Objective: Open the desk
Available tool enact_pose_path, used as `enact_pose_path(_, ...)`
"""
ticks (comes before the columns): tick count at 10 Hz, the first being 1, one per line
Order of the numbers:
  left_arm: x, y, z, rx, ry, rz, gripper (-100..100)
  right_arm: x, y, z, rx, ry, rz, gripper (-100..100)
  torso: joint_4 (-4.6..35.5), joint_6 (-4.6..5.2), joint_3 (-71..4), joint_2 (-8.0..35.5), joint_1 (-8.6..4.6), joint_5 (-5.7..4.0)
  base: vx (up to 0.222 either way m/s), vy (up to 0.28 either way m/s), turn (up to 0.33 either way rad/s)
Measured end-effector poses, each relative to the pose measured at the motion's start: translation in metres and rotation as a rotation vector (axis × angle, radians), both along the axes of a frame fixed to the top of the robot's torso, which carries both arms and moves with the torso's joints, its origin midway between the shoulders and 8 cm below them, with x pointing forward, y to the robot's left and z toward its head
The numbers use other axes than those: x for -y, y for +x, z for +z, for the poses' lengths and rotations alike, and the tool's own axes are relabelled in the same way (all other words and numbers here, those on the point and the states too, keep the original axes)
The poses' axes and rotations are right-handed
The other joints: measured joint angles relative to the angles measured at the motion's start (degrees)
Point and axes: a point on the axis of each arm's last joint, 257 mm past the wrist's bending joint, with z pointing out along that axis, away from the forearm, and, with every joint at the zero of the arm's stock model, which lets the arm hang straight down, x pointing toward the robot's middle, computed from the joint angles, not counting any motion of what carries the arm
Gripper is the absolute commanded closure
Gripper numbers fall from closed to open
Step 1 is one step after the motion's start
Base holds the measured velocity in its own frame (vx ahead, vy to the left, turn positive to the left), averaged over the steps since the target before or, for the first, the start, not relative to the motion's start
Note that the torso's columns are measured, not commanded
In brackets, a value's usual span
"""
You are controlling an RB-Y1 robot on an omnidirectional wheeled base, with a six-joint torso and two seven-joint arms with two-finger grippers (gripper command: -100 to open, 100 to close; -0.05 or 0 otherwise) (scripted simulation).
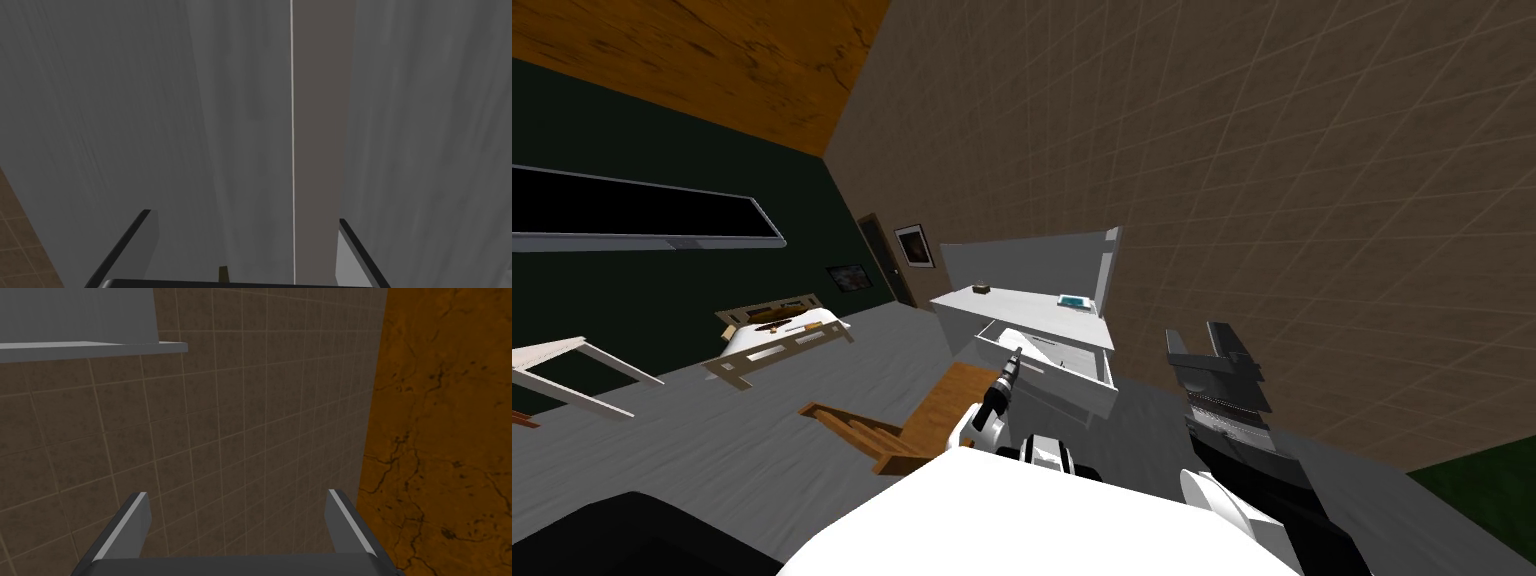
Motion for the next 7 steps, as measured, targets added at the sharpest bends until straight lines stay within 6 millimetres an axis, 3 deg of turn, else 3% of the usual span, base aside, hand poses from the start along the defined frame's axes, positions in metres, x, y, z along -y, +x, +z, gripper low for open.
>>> enact_pose_path(1, 0.0009, 0.0023, 0.0024, -0.009, 0.0, 0.001, -100, 0.0, 0.0, 0.0, 0.0, 0.0, 0.0, 0, 0.2, -0.03, 0.1, 0.1, -0.04, -0.06, -0.013, 0.007, -0.004)
enact_pose_path(2, 0.0011, 0.0024, 0.0017, -0.013, 0.001, 0.001, 0, 0.0, 0.0, 0.0, 0.0, 0.0, 0.0, 0, 0.1, -0.04, 0.1, 0.1, -0.07, -0.04, 0.0, 0.0, 0.0)
enact_pose_path(7, 0.0003, 0.0013, -0.0014, -0.02, 0.002, 0.002, 0, 0.0, 0.0, 0.0, 0.0, 0.0, 0.0, 0, -0.1, -0.01, 0.0, 0.0, -0.01, 0.02, 0.0, 0.0, 0.0)
